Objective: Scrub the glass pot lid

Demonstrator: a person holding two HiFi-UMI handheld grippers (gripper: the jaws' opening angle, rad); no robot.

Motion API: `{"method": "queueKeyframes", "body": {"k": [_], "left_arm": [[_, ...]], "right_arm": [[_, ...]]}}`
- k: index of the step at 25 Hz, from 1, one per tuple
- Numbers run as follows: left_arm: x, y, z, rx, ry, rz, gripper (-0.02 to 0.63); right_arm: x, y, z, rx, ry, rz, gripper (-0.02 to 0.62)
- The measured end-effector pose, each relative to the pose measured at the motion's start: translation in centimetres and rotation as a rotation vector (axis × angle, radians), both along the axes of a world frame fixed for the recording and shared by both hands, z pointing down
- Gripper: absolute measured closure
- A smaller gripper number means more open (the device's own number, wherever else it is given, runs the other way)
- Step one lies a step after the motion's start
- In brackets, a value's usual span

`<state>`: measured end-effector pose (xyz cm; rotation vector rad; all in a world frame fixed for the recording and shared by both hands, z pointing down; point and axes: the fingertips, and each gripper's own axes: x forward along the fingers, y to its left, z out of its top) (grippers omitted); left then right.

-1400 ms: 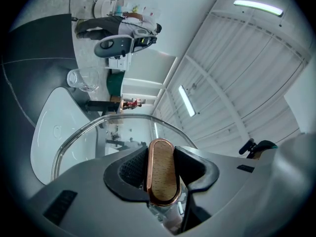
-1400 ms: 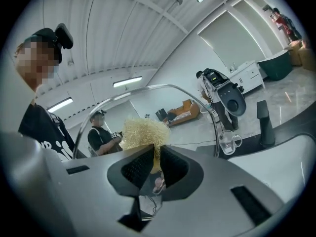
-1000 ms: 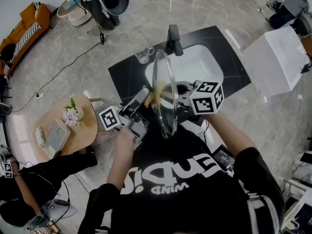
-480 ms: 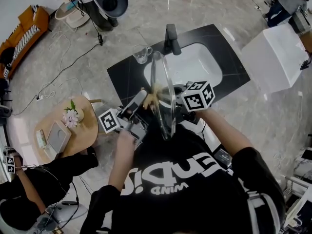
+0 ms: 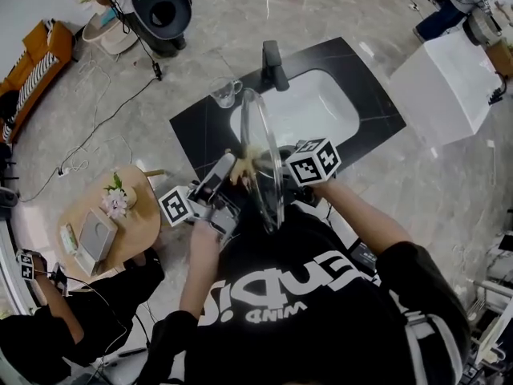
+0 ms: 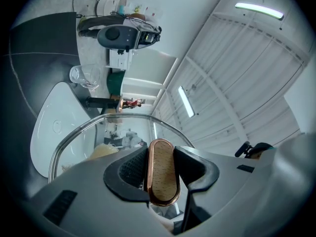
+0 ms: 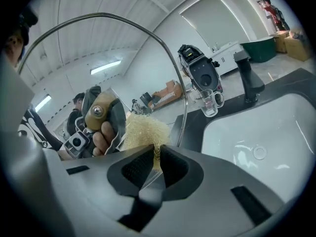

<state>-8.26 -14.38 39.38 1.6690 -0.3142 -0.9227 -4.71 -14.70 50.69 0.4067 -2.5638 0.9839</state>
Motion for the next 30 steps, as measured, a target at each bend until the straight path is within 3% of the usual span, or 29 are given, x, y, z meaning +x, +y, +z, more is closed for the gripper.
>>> {"method": "queueKeyframes", "body": {"k": [9,16,20,30], "left_arm": [[-2.3,0.3,0.2,-0.002,0.005,-0.050,0.430],[-5.9,1.2,2.1,-0.047,-0.062,-0.128,0.430],[-6.9,1.2,2.9,-0.062,-0.173,-0.182,0.430],[-6.1,1.2,4.1,-0.106,-0.602,-0.235,0.430]], "right_arm": [[3.8,-2.2,-2.5,0.018,-0.078,0.152,0.558],[9.1,-3.1,-3.8,0.029,-0.097,0.292,0.558],[9.8,-3.1,-4.5,0.048,-0.096,0.307,0.558],[11.1,-2.7,-6.4,0.088,-0.129,0.355,0.558]]}}
